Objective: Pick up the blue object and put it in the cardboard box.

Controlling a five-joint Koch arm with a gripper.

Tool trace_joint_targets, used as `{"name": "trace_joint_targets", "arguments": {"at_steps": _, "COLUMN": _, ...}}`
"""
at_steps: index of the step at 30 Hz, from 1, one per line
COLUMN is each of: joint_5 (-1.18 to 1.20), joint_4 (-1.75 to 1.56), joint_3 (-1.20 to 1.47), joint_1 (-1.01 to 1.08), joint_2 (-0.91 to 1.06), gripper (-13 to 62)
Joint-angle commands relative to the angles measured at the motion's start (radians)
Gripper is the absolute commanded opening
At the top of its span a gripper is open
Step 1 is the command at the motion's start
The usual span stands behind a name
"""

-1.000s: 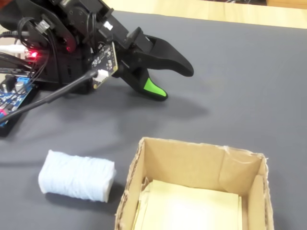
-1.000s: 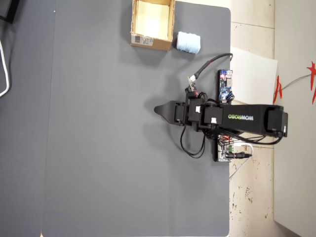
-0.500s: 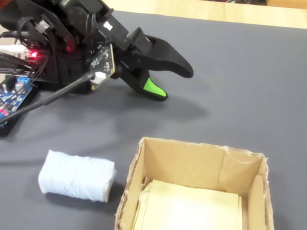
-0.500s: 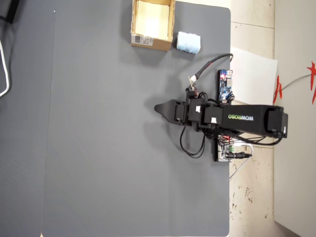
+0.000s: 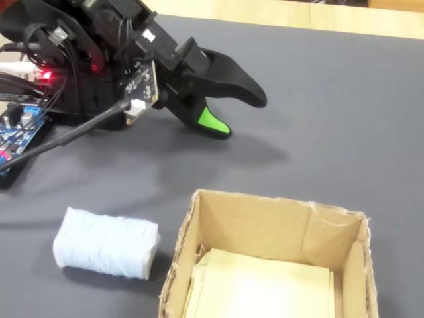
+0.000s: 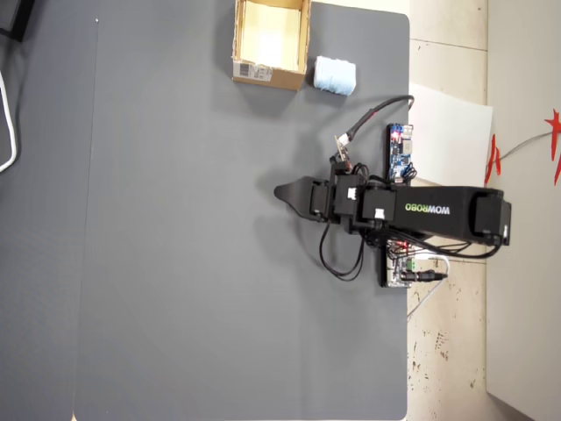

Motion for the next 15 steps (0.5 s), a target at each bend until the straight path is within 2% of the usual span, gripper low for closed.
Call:
{"name": "trace_joint_targets", "arguments": {"at_steps": 1, "joint_5": -0.005, "joint_4": 0.114, "joint_3": 0.035, "joint_1": 0.006, "joint_2": 0.083, "gripper": 33.5}}
{"name": "trace_joint_targets", "arguments": {"at_steps": 15, "joint_5": -0.124, "joint_4": -0.023, "joint_3": 0.025, "joint_1": 0.043, "joint_2": 0.084, "gripper": 33.8}}
